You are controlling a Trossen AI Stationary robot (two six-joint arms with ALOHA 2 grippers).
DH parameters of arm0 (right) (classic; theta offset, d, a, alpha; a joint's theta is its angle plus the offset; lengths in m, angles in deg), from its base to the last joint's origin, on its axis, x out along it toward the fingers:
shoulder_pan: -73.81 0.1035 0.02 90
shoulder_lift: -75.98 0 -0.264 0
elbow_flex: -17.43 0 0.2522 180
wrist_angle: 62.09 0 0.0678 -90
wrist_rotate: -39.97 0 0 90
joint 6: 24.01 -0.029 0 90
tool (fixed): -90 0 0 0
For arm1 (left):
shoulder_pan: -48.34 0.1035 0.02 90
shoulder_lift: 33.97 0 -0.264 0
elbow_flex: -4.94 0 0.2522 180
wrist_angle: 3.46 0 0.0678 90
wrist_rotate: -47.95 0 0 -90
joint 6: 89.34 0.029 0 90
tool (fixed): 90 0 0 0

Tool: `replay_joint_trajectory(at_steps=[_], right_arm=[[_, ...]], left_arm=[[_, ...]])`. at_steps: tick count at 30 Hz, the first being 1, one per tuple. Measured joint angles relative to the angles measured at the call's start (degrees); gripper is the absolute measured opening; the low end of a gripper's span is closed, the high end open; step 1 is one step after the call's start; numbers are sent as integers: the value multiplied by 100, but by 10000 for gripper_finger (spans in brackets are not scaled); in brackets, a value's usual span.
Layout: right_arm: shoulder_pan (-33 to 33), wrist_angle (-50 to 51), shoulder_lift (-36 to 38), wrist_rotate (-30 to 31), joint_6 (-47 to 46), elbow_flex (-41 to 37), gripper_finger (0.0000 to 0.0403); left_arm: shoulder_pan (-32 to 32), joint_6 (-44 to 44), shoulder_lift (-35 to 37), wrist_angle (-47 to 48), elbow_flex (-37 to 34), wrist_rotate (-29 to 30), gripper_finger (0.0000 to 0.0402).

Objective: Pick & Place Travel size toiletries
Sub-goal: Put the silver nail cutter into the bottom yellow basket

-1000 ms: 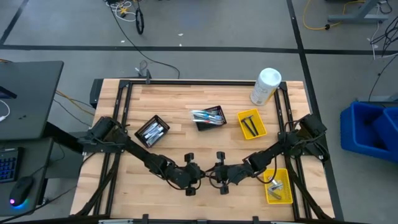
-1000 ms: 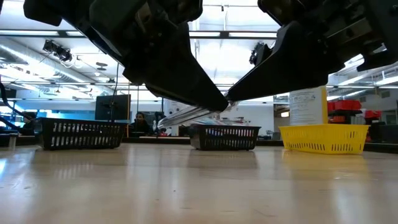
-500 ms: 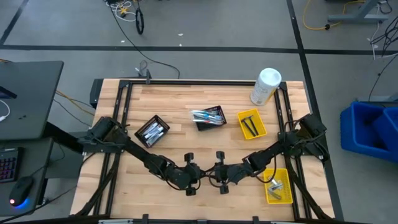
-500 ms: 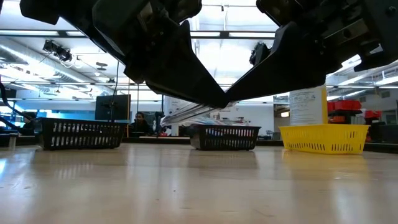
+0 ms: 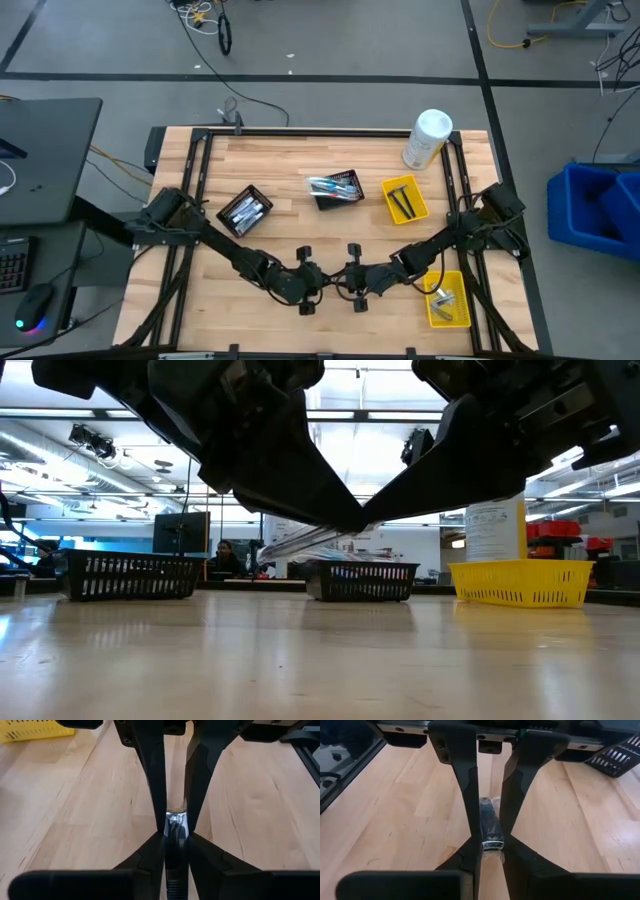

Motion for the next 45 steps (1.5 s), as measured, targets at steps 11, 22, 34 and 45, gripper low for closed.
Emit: replay_joint_trajectory(at_steps=[11,22,34,45], right_arm=[[105,192,2,28,-180,7,61],[427,1560,552,-183,-792,4,61],[1119,5225,3521,-2428,-2075,4,60],[2126,8076,4834,-3250,-3157,4,60]], left_arm=[[7,-50,0,21,0,25,137],[9,-113,11,75,13,15,181],[9,-213,9,129,11,-20,183],[15,-762,7,207,9,48,183]])
